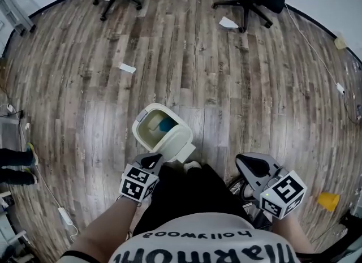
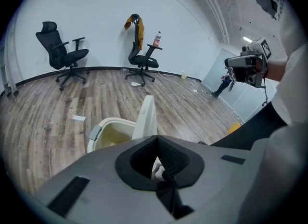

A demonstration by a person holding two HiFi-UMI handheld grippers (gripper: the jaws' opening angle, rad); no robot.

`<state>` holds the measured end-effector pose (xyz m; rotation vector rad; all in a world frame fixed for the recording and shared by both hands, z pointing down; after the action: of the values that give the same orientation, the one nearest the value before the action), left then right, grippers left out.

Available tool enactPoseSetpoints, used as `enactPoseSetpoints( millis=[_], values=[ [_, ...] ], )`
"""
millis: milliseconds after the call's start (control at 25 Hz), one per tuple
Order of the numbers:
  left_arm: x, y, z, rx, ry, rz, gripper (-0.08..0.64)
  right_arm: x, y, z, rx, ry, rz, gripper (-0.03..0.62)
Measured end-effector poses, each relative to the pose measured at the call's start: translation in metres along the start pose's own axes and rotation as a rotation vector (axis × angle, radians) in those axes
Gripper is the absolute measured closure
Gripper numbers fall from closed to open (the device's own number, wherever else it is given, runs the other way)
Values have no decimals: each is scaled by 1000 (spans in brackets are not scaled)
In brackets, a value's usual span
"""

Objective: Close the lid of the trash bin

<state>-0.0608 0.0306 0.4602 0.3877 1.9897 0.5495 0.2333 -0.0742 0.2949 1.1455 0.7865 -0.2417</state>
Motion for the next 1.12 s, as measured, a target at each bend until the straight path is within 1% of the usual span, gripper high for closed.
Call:
enactPoseSetpoints(
  millis=[200, 440, 560, 760, 880, 960, 1120],
  values=[
    [-6, -10, -29, 16, 14, -25, 554, -30, 10, -4, -78, -14, -18, 581],
    [-24, -19, -65, 11, 25, -48, 554, -71, 20, -5, -133, -32, -46, 581],
    [-27, -14, -83, 40, 44, -43, 554, -93, 24, -13, -181, -52, -63, 581],
    [-33, -4, -109, 59, 70, -63, 554, -122, 28, -22, -174, -83, -97, 581],
    [-40, 2, -125, 62, 70, -72, 554, -135, 36, -23, -212, -81, -97, 581],
    [-46, 2, -138, 51, 65, -86, 552, -143, 42, -24, -238, -75, -97, 581],
    [-56, 0, -158, -1, 75, -143, 554, -150, 52, -29, -282, -64, -117, 581]
  ],
)
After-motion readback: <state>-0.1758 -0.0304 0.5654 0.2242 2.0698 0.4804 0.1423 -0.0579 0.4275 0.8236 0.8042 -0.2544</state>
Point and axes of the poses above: the fingertips, and each gripper's own axes: x backward along the fingers, z to its right, y out of its underside, the point moved 10 cm from there along x, backward along the fingers, and after that the axes turned 6 degrees about x, right-handed, at the moved point
